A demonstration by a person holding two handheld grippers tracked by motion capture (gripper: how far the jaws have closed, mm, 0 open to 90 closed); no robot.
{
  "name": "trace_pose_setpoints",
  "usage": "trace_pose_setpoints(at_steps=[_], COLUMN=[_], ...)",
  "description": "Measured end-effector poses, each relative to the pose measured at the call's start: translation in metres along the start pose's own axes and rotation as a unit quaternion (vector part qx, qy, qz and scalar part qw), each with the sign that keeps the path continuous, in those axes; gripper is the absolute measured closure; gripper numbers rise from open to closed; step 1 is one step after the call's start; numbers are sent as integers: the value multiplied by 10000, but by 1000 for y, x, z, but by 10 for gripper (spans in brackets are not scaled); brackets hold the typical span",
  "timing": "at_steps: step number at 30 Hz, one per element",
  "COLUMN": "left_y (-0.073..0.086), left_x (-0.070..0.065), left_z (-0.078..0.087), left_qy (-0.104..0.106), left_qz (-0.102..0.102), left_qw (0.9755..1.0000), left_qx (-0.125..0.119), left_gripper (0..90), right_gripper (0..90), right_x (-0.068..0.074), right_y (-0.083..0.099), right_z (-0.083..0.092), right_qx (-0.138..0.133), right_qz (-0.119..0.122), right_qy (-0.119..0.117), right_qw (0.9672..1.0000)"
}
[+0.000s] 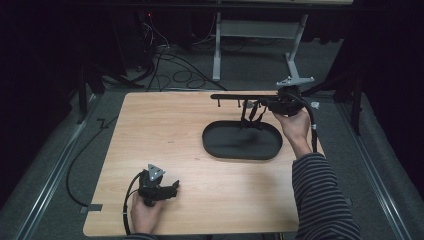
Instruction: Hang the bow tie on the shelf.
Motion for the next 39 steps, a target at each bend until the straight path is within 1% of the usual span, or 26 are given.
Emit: trace_pose_setpoints(at_steps=[8,11,17,22,33,38,39], left_y=[0,0,0,0,0,0,0], left_x=[0,0,0,0,0,0,0], left_z=[0,0,0,0,0,0,0], left_qy=[0,0,-1,0,0,0,0], left_qz=[-1,-1,-1,0,0,0,0], left_qw=[10000,10000,10000,10000,10000,10000,10000], left_qx=[0,1,1,1,0,1,0], left_gripper=[154,154,154,154,154,154,154], right_gripper=[743,743,728,723,701,690,683], right_x=[-3,-4,-6,-7,-15,-17,-19], right_y=[1,0,1,1,4,7,9], right_z=[5,9,15,18,35,41,43], right_qx=[-78,-120,-188,-220,-361,-380,-383], right_qz=[-53,-70,-165,-173,-255,-285,-343], right_qy=[4,16,33,40,116,149,182], right_qw=[10000,9999,9997,9996,9990,9988,9985])
Point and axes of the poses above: each handheld gripper's, and its own axes: z roughly backward along the jaws, y roughly out of its underside, x roughly to its left, the point moved 4 cm from there along -z, roughly forward along the jaws, and after that the axes turned 15 degrees about -x, right-handed, at the moved point
